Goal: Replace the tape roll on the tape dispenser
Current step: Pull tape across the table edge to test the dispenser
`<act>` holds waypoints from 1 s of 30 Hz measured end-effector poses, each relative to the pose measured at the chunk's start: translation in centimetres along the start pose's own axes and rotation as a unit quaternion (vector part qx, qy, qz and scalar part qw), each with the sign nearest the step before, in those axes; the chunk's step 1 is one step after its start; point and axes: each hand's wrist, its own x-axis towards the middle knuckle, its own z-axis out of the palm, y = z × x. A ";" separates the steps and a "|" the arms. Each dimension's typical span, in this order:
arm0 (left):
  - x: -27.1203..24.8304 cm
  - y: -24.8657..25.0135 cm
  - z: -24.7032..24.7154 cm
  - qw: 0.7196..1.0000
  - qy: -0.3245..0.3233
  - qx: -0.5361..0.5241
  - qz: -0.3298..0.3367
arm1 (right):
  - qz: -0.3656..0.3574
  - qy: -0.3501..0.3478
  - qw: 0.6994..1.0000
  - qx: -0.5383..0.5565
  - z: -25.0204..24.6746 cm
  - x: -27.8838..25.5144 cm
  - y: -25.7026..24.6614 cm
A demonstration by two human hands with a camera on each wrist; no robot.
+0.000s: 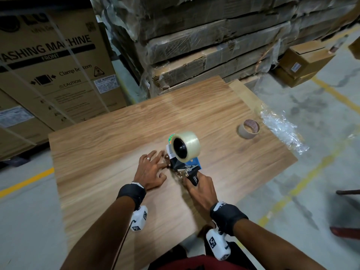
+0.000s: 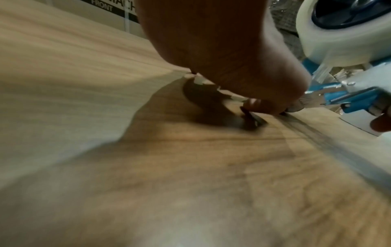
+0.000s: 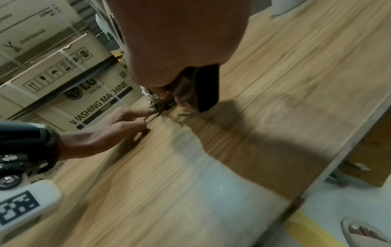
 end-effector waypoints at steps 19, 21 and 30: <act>-1.3 -0.3 1.6 0.995 -0.068 0.026 -0.073 | 0.048 -0.112 0.989 -0.085 2.1 0.1 0.9; -1.3 -0.1 1.5 0.994 -0.070 0.029 -0.074 | 0.049 -0.111 0.989 -0.087 2.1 0.0 1.0; -1.3 0.5 0.9 0.990 -0.092 0.060 -0.093 | 0.051 -0.108 0.988 -0.101 2.1 -1.3 2.1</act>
